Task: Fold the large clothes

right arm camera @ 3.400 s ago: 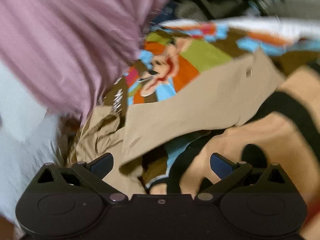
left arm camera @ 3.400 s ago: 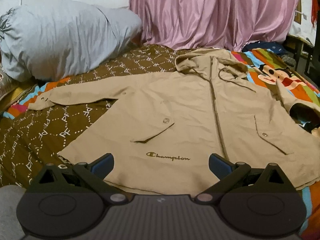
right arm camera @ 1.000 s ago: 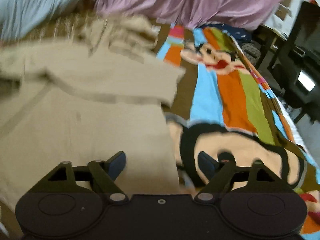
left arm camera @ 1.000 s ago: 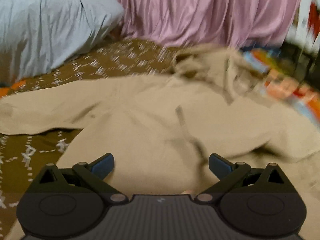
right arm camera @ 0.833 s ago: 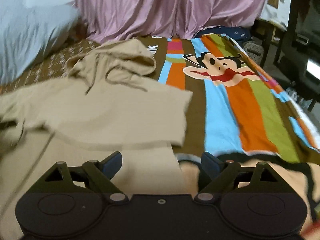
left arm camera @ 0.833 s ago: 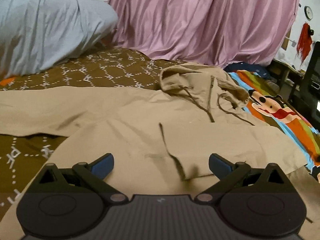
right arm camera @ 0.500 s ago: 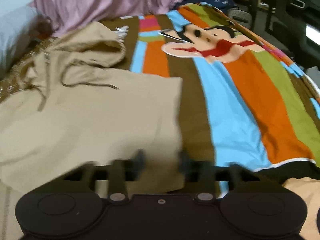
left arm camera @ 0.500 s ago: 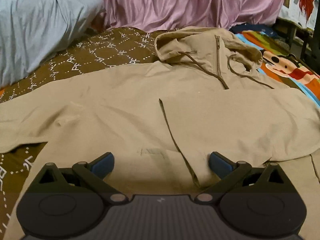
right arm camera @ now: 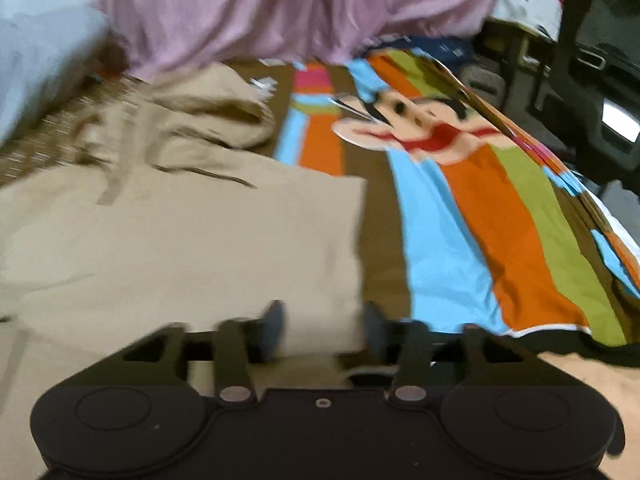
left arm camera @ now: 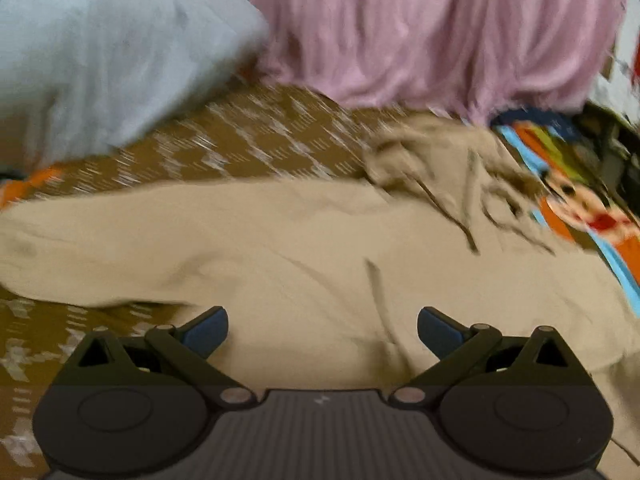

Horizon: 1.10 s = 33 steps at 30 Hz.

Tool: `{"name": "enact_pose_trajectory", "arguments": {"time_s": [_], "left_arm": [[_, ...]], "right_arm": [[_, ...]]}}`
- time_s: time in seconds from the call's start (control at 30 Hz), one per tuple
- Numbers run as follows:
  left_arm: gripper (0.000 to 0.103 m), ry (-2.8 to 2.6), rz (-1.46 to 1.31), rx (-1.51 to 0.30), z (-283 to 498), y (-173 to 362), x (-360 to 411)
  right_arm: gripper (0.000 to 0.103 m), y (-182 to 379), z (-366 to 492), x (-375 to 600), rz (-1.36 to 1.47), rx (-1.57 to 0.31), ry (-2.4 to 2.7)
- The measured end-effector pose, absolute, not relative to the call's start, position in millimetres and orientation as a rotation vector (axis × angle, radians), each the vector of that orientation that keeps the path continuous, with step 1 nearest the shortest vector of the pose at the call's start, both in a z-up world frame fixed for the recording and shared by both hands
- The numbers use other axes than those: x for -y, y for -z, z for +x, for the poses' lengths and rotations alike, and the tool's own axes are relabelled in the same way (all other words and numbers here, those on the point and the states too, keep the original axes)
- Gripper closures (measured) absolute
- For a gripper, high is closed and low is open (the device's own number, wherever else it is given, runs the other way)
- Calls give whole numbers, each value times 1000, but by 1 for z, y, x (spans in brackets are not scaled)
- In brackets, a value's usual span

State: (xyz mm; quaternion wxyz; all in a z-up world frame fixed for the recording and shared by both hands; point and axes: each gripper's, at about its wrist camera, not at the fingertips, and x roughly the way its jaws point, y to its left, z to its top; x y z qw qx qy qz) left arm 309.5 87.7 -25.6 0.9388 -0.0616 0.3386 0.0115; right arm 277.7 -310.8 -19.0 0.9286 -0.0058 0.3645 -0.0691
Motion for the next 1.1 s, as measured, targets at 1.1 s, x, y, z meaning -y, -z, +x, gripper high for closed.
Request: {"name": "enact_pose_trajectory", "arguments": {"time_s": [1.1], "left_arm": [[34,-698,-714,-760,324,63,-495]], "right_arm": [[1,69,196,191,-63,-718,-196]]}}
